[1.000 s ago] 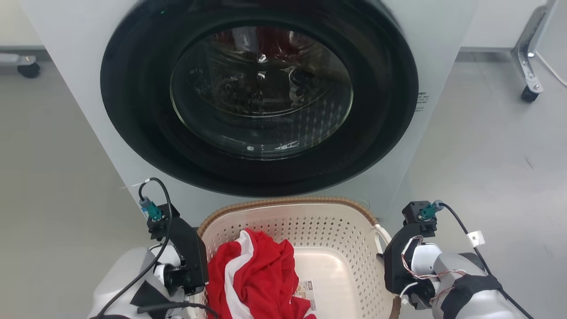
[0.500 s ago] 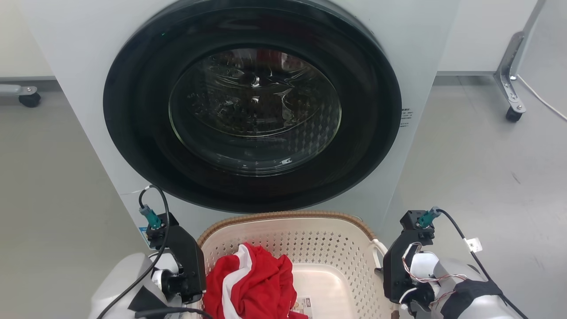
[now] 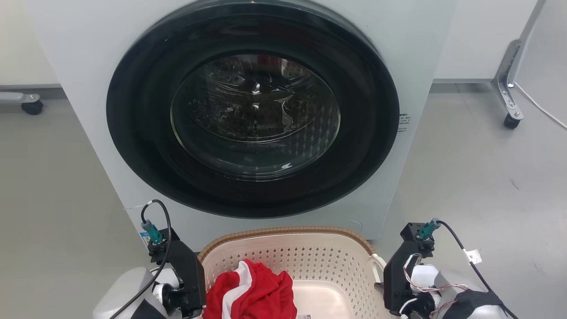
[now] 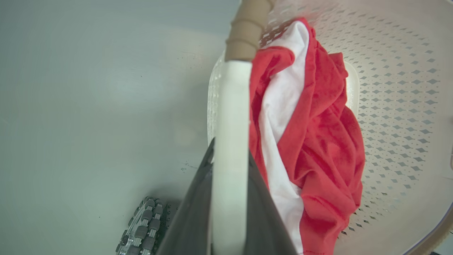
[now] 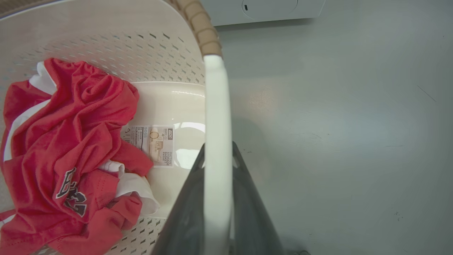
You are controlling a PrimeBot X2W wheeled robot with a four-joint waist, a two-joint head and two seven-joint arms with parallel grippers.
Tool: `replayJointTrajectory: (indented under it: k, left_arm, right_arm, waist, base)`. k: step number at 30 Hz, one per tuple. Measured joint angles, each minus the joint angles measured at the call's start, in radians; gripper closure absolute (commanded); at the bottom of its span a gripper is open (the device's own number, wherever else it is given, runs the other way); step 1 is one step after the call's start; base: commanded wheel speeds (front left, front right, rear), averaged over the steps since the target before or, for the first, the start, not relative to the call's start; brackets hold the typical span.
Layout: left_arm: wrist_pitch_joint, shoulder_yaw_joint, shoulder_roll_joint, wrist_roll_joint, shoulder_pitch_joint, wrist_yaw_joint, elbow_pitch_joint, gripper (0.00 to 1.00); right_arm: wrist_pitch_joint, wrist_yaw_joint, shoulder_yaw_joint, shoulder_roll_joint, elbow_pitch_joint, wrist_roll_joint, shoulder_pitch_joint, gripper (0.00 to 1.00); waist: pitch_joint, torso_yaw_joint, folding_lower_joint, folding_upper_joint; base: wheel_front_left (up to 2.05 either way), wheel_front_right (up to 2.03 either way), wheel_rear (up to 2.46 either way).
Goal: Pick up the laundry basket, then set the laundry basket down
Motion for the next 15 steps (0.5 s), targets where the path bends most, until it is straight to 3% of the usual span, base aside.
replayJointTrajectory:
  k: [15]
  left_arm:
    - [-0.003, -0.005, 0.000, -0.006, 0.024, 0.000, 0.000, 1.00]
  right_arm:
    - [0.007, -0.003, 0.014, -0.001, -0.004, 0.022, 0.019, 1.00]
  waist:
    - [-0.009, 0.000, 0.0000, 0.0000]
  base:
    - [0.00, 0.00, 0.00]
